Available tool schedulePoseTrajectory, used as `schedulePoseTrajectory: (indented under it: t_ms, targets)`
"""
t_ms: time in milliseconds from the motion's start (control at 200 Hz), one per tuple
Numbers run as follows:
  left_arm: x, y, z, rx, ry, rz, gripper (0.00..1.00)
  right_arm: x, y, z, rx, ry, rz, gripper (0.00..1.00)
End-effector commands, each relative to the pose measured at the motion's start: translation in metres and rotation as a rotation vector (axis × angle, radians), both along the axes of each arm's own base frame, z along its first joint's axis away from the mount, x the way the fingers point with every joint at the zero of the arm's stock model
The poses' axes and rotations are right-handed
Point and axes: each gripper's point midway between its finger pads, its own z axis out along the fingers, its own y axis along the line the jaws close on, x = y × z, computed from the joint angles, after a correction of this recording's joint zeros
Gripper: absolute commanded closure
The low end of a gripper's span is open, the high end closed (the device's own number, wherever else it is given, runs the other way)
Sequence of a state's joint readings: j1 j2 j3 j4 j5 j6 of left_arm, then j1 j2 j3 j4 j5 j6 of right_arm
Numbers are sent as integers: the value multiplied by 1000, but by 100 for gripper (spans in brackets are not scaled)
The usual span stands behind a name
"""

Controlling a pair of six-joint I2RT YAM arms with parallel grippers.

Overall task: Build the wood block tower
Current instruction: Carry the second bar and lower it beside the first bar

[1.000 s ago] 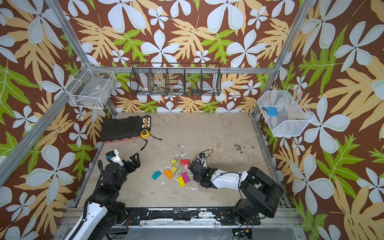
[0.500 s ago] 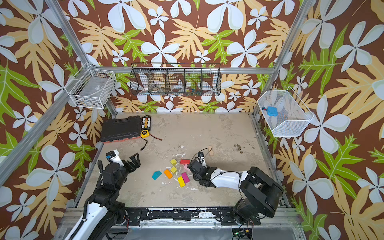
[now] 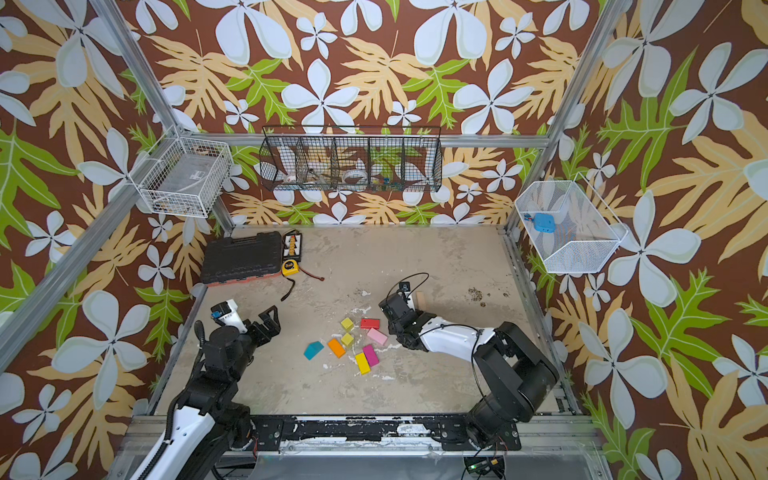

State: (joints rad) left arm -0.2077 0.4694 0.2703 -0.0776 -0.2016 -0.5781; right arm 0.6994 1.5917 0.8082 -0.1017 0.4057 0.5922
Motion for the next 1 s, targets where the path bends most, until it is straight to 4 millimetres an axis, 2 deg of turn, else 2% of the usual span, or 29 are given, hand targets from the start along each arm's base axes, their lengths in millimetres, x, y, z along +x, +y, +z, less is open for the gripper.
schedulePoseTrajectory:
  t_ms: [0, 135, 415, 776, 916, 996]
  targets:
    - [1, 0, 1, -4, -7, 2, 0, 11, -4, -1, -47, 17, 19, 94]
    - [1, 0, 1, -4, -7, 1, 0, 28, -7, -4, -63, 30, 22, 95]
    - [1, 0, 2, -4, -7, 4, 0, 46, -23, -15, -58, 71, 4, 95]
    - [0, 1, 2, -3, -8, 6, 0, 49, -25, -23, -71, 100, 12, 93]
    - [0, 1, 2, -3, -8, 6, 0, 51, -30, -21, -93, 93, -5, 88]
    - [0, 1, 2, -3, -9, 6, 0, 51, -32, -18, -101, 90, -16, 81]
